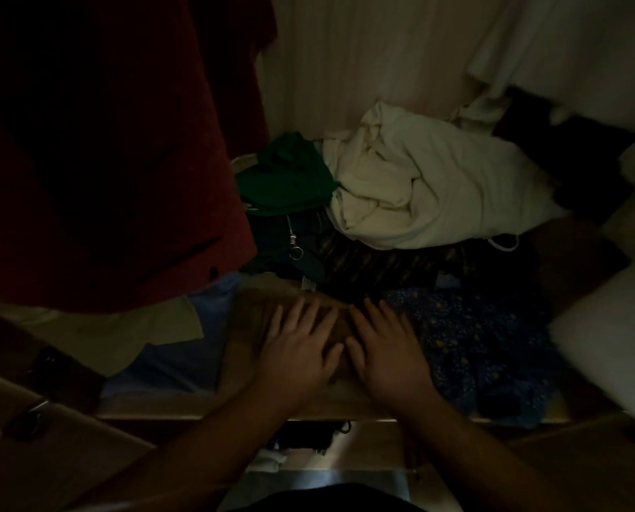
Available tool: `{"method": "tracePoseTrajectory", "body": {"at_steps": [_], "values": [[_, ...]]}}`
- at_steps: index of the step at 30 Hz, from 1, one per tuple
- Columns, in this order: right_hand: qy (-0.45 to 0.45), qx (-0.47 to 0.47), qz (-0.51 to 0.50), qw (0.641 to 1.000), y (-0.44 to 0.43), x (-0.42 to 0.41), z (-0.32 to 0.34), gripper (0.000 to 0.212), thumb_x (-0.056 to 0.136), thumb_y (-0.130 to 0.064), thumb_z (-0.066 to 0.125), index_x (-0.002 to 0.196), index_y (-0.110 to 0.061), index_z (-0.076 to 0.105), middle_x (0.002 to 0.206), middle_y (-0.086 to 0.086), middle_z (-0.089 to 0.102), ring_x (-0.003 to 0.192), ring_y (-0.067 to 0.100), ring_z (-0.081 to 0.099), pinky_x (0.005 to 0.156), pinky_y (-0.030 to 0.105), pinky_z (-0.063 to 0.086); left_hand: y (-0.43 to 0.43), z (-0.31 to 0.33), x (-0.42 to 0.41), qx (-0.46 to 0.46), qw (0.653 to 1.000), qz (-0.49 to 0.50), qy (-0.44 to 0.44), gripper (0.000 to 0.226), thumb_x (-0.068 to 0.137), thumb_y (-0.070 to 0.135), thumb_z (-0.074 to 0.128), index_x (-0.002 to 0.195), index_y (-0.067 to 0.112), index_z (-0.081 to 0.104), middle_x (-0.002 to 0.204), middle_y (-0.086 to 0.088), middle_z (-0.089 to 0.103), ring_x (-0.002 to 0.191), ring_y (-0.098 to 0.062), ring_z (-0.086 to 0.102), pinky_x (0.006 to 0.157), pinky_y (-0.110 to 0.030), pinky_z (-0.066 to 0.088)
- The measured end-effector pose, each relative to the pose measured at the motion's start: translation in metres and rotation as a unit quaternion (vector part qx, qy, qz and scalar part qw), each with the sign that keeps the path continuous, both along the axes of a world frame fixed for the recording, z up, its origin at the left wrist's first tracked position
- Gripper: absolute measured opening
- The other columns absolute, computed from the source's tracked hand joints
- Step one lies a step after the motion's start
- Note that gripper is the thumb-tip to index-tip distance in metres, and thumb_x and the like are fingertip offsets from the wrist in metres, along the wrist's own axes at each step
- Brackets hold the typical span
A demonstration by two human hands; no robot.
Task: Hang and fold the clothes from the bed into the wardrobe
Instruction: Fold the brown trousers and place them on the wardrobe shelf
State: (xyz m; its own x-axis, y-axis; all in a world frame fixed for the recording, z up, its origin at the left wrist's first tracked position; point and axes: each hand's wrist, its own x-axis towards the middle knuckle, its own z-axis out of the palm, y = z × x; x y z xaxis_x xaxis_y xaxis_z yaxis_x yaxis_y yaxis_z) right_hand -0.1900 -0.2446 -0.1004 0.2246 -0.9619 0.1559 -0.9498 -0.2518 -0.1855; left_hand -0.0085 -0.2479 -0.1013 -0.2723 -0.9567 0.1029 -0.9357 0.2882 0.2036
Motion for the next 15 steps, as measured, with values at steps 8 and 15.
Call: {"method": "tracePoseTrajectory", "body": {"at_steps": [8,15], "values": [[-0.012,0.048,-0.022,0.999,0.01,-0.005,-0.03,0.062,0.095,-0.05,0.037,0.152,-0.027,0.036,0.156,0.004,0.04,0.144,0.025,0.033,0.117,0.045,0.029,0.007,-0.023,-0.004,0.006,0.999,-0.01,-0.042,0.061,0.089,0.053,0.043,0.142,0.026,0.052,0.145,-0.01,0.053,0.136,-0.031,0.045,0.114,-0.056,0.027],[-0.015,0.027,-0.041,0.999,0.023,-0.007,-0.017,0.059,0.1,-0.051,0.032,0.153,-0.026,0.035,0.157,0.002,0.037,0.148,0.024,0.027,0.117,0.05,0.027,0.011,-0.011,0.0,-0.018,0.999,-0.013,-0.03,0.064,0.09,0.057,0.035,0.142,0.025,0.053,0.144,-0.01,0.054,0.137,-0.032,0.044,0.115,-0.058,0.024]]}}
